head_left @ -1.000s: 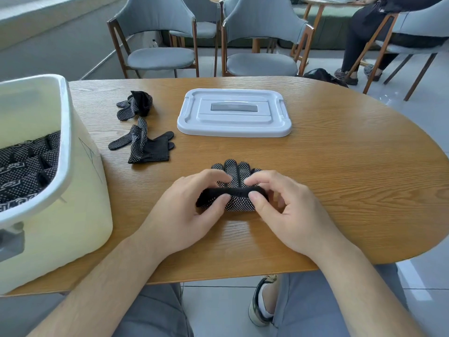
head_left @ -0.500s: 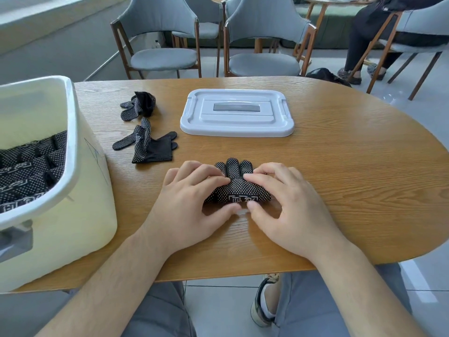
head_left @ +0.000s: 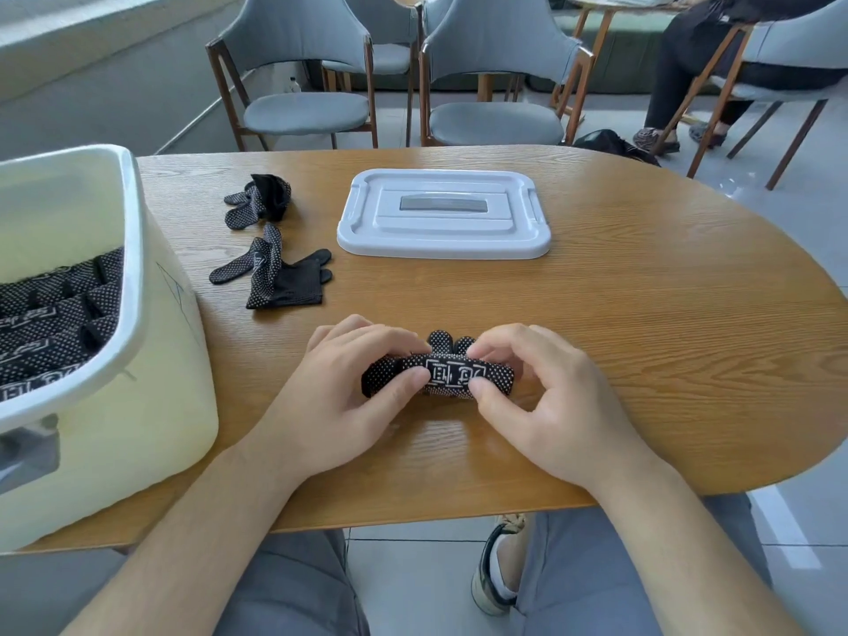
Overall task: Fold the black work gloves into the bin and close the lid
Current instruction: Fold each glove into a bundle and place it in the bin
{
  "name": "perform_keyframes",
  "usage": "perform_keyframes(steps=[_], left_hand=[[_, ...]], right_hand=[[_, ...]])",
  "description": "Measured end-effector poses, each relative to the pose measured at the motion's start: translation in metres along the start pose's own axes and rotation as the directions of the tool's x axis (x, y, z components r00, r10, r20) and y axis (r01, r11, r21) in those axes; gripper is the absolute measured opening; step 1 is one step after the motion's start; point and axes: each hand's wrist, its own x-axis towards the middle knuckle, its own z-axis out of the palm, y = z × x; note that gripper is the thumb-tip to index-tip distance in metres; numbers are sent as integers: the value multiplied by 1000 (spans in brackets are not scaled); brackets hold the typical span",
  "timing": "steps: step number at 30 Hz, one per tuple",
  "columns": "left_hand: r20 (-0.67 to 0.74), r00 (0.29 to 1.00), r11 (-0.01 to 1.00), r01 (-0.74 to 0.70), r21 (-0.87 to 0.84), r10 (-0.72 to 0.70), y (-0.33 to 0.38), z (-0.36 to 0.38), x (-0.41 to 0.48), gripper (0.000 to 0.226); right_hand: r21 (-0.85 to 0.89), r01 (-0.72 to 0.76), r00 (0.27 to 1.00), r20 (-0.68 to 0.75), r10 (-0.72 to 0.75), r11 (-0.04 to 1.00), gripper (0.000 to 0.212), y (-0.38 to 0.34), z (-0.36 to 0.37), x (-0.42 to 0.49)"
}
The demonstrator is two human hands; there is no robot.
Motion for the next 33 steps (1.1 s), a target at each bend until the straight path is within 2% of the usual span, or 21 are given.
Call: perform_keyframes(steps=[2, 5, 10, 14, 18, 20, 22, 24, 26, 30, 32, 33], left_hand=[[-18, 999, 999, 35, -23, -35, -1, 2, 5, 23], [-6, 1000, 998, 25, 58, -25, -2, 4, 17, 28], [67, 993, 958, -110, 265, 95, -1, 1, 28, 36], [173, 982, 933, -134, 334, 79, -10, 4, 27, 48], [105, 993, 951, -82, 298, 52, -12, 10, 21, 47], [92, 995, 959, -61, 278, 37, -12, 11, 20, 48], [90, 996, 961, -52, 273, 28, -12, 11, 20, 49], [84, 996, 964, -50, 263, 28, -13, 11, 20, 48], [80, 996, 967, -58, 247, 39, -12, 11, 19, 46], [41, 998, 977, -50, 208, 43, -9, 9, 17, 45], [-83, 996, 987, 3, 161, 11, -1, 7, 13, 46], [-179, 982, 992, 74, 106, -55, 6, 5, 9, 45]], right_hand=[[46, -69, 997, 42, 67, 997, 23, 2, -1, 6], [2, -144, 985, 95, 143, 990, 21, 3, -6, 21], [-56, -228, 962, 141, 233, 972, 21, 2, -7, 39], [-123, -312, 940, 104, 325, 942, 27, 0, -6, 41], [-198, -440, 893, 5, 449, 876, 46, -2, -6, 38], [-193, -494, 862, 20, 507, 848, 51, -7, -5, 34], [-82, -569, 811, 113, 575, 818, 43, -17, -5, 34], [138, -645, 759, 225, 610, 752, 34, -27, -3, 36], [313, -675, 738, 279, 615, 668, 32, -31, -2, 38], [424, -649, 757, 278, 592, 631, 30, -33, 2, 39], [457, -635, 766, 266, 585, 623, 32, -33, 3, 38], [469, -631, 767, 262, 585, 618, 33, -33, 3, 37]])
